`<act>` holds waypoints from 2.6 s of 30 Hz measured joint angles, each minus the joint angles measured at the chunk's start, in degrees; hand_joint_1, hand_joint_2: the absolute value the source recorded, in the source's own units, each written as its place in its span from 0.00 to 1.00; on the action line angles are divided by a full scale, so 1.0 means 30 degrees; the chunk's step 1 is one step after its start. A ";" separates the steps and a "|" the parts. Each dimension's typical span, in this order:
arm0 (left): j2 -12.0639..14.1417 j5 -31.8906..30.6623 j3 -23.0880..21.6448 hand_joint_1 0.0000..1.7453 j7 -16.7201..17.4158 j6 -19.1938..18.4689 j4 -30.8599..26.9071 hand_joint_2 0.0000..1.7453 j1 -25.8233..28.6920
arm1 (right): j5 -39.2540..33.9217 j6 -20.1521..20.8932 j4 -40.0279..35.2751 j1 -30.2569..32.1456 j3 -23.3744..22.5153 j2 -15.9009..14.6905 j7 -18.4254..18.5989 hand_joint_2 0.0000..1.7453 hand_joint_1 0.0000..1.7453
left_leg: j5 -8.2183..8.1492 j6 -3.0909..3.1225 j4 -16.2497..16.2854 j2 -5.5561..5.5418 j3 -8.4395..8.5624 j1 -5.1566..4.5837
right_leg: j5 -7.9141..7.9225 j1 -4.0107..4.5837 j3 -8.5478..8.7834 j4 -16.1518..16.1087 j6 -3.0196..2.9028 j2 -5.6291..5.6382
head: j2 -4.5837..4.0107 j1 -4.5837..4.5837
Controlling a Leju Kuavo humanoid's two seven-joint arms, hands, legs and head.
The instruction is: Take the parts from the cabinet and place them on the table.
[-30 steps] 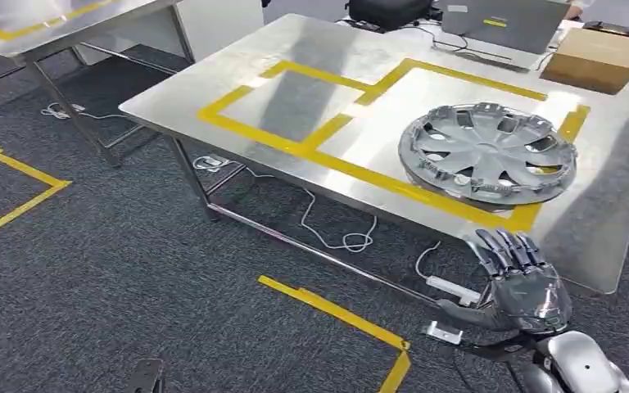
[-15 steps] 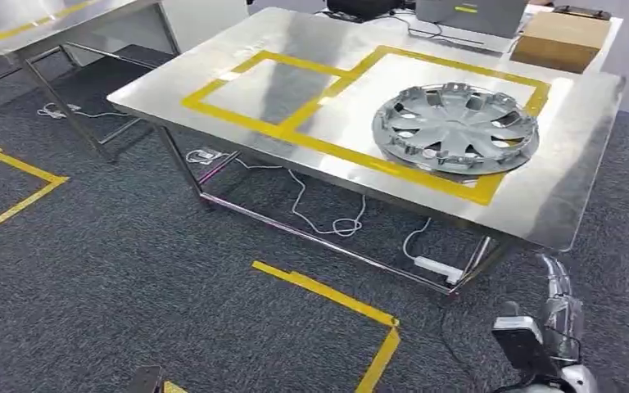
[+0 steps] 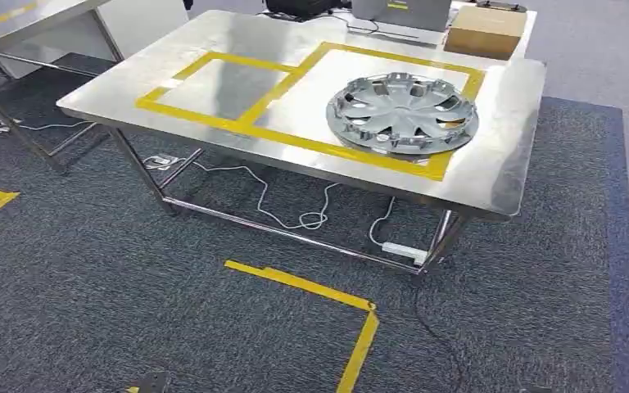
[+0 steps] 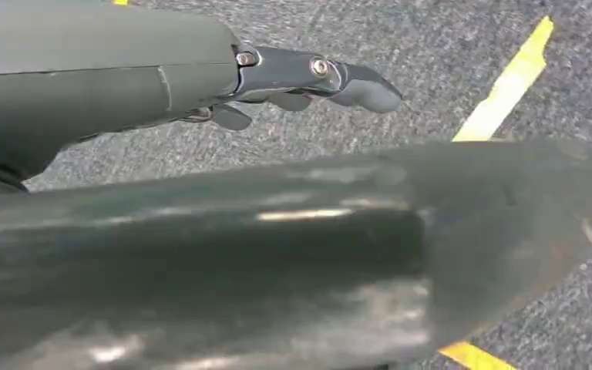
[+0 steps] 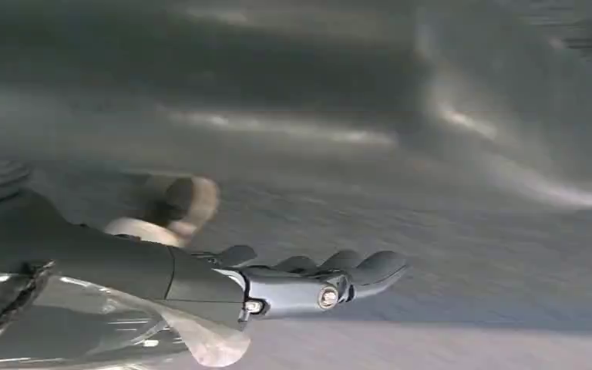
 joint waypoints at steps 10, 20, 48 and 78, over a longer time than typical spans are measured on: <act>-0.0058 -0.0146 0.0073 0.00 0.0057 0.0000 0.0000 0.00 0.0034 | 0.0137 0.0515 0.2765 -0.0787 -0.1404 0.0160 0.1250 0.00 0.00 | -0.3170 -0.0778 0.6121 -0.0718 -0.2759 -0.0002 | 0.0029 0.0201 -0.0117 -0.0333 -0.1157 0.0180 | 0.0000 -0.0146; -0.0138 -0.0313 0.0153 0.00 -0.0881 -0.0051 -0.0007 0.00 -0.0145 | 0.1281 0.1436 0.3480 -0.1054 -0.1667 0.0459 0.2539 0.00 0.00 | 0.0005 0.0017 0.0517 -0.0562 -0.0614 -0.0248 | 0.0176 0.0426 -0.0319 -0.0152 -0.0748 -0.0240 | 0.0000 -0.0190; -0.0503 -0.0146 0.0619 0.00 -0.1027 -0.0175 -0.0015 0.00 -0.0072 | 0.2943 0.1829 0.4078 -0.1289 -0.1580 0.0852 0.3773 0.00 0.00 | 0.0256 -0.0416 0.0817 0.0459 -0.1095 -0.0214 | -0.0585 0.0383 0.0368 -0.0146 -0.0820 -0.1644 | 0.0000 -0.0211; -0.0554 -0.0146 0.0692 0.00 -0.1035 -0.0131 -0.0022 0.00 -0.0038 | 0.2958 0.1836 0.4172 -0.1304 -0.1573 0.0925 0.3773 0.00 0.00 | 0.0440 -0.0263 0.0859 0.0861 -0.1370 -0.0379 | -0.0956 0.0338 0.0715 -0.0148 -0.0851 -0.1638 | 0.0000 -0.0438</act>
